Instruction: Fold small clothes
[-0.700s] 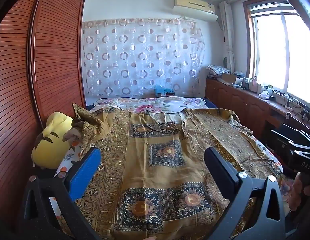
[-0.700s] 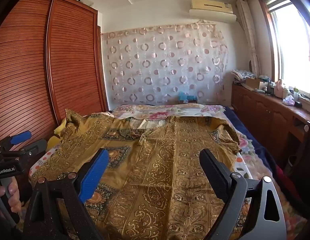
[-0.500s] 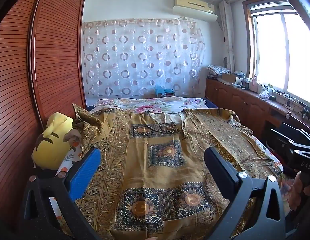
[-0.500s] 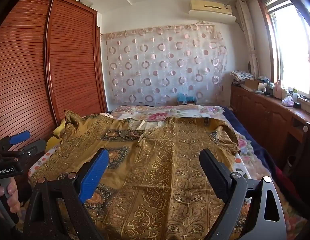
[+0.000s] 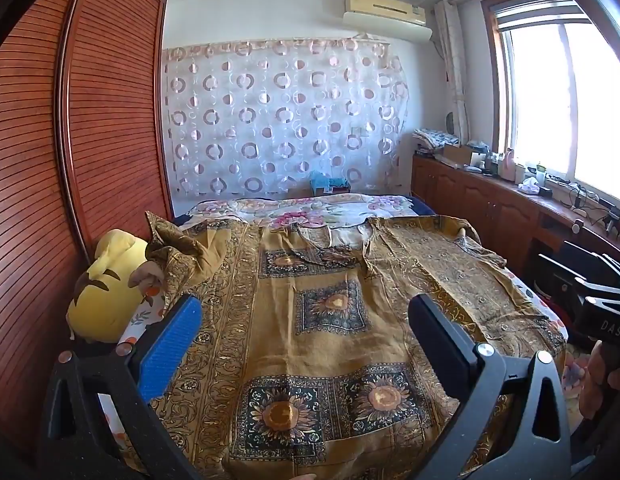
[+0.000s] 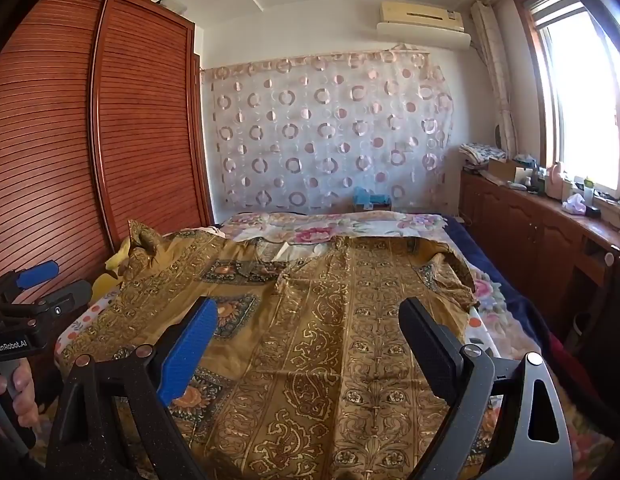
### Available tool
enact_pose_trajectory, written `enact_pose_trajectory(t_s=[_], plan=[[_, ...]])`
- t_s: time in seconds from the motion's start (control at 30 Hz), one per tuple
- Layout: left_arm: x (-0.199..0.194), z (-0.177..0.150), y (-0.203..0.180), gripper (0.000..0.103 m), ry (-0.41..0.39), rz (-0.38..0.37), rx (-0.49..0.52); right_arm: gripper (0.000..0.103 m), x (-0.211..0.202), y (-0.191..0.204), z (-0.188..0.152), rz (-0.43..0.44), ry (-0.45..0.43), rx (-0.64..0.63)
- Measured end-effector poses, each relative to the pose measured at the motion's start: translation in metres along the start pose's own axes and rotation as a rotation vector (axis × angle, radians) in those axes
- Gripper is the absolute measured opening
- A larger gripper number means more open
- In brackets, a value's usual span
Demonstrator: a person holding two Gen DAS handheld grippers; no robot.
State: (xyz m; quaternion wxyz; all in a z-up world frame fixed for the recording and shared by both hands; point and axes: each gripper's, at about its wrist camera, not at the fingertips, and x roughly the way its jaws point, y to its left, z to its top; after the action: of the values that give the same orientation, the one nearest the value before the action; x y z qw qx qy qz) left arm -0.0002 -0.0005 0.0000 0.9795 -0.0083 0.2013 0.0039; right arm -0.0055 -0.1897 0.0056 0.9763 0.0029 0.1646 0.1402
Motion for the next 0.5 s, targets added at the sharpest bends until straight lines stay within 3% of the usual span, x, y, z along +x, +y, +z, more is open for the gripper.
enact_pose_trajectory(t_s=[0.5], plan=[[-0.0003,-0.0002,-0.0009,0.103,-0.002,0.002,0.008,0.093,-0.0015,0.0004,0.0005,-0.006,-0.007,-0.003]])
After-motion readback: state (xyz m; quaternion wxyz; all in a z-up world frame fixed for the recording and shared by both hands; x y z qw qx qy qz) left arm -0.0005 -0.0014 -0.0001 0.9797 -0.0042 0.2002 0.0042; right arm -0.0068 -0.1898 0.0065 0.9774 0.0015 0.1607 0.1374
